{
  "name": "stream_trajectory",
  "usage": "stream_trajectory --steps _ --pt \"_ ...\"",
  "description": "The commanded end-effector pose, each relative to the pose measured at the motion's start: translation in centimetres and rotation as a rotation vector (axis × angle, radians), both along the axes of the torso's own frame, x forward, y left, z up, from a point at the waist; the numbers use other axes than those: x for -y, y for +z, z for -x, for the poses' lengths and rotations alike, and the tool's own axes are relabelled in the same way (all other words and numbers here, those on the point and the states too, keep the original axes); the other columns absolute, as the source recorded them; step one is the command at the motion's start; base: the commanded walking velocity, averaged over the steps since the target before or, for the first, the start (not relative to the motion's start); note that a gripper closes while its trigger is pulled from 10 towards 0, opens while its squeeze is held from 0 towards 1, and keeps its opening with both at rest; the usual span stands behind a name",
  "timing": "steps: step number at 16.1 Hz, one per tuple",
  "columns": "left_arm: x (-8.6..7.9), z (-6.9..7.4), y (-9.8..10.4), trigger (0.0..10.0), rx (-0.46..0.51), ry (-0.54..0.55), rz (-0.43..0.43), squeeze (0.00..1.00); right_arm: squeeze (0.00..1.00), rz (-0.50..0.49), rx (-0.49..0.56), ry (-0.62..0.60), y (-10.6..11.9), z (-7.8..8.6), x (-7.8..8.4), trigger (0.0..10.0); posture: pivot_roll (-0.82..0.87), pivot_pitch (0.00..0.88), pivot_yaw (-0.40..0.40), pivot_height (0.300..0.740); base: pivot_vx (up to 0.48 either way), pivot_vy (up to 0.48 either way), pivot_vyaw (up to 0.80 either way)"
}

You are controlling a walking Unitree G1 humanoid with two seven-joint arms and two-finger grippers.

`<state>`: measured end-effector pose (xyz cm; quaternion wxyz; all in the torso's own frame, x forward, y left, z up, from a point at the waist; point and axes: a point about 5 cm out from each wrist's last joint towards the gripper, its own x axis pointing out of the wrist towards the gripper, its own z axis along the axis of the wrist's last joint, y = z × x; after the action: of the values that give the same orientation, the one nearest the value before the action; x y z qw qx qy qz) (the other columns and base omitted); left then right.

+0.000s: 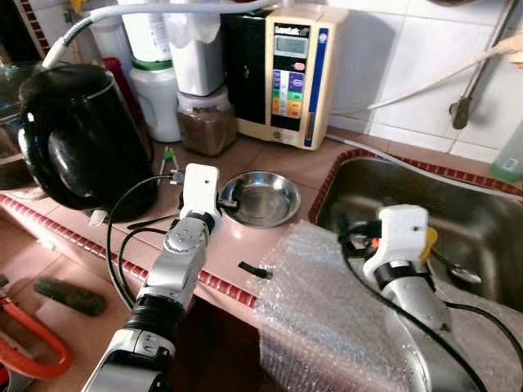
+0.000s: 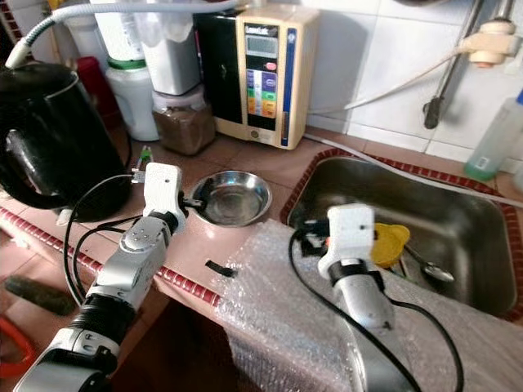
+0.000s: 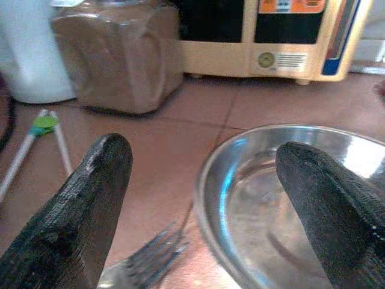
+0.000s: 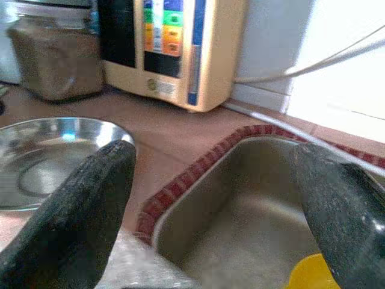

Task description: Kitchen organization

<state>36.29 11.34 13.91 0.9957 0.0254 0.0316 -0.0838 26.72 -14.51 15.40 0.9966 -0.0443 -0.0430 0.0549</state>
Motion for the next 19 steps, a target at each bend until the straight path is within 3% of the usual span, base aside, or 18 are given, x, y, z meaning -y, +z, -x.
stream_trajectory --steps 1,6,7,9,10,11,12,13,19 --pt "-0.5 -0.3 -0.1 10.0 -0.031 0.028 -0.009 0.0 1.0 0.009 -0.001 0.025 0.1 0.4 -0.4 10.0 0.02 0.0 0.037 0.74 0.0 0.0 0.0" --pt "-0.2 -0.4 -1.9 10.0 -0.208 0.057 0.044 0.0 1.0 0.033 -0.018 0.155 0.3 0.7 -2.0 10.0 0.03 0.0 0.032 0.74 0.0 0.0 0.0" --pt "0.2 -0.4 -2.2 10.0 -0.245 0.048 0.066 0.0 0.88 0.053 -0.048 0.214 -0.1 1.1 -2.7 10.0 0.02 0.0 0.034 0.74 0.0 0.0 0.0" --pt "0.6 -0.4 -2.4 10.0 -0.278 0.045 0.09 0.0 0.83 0.029 -0.103 0.27 -0.8 1.7 -3.3 10.0 0.02 0.0 0.036 0.74 0.0 0.0 0.0" --pt "0.6 -0.5 -2.4 8.5 -0.282 0.045 0.096 0.0 0.83 0.028 -0.116 0.283 -1.0 1.8 -3.4 10.0 0.02 0.0 0.036 0.74 0.0 0.0 0.0" --pt "0.9 -0.6 -2.3 3.6 -0.3 0.045 0.126 0.0 0.83 0.053 -0.162 0.306 -1.8 2.2 -3.7 10.0 0.02 0.0 0.037 0.74 0.0 0.0 0.0" --pt "1.0 -0.6 -2.2 3.6 -0.303 0.045 0.131 0.0 0.83 0.062 -0.169 0.314 -2.0 2.2 -3.8 10.0 0.02 0.0 0.037 0.74 0.0 0.0 0.0" --pt "1.1 -0.6 -2.2 0.0 -0.31 0.044 0.137 0.0 0.83 0.062 -0.178 0.321 -2.0 2.3 -3.8 10.0 0.02 0.0 0.037 0.74 0.0 0.0 0.0" --pt "1.3 -0.8 -1.7 0.0 -0.333 0.052 0.206 0.0 0.83 0.09 -0.195 0.331 -2.2 2.2 -4.1 10.0 0.02 0.0 0.039 0.74 0.0 0.0 0.0"
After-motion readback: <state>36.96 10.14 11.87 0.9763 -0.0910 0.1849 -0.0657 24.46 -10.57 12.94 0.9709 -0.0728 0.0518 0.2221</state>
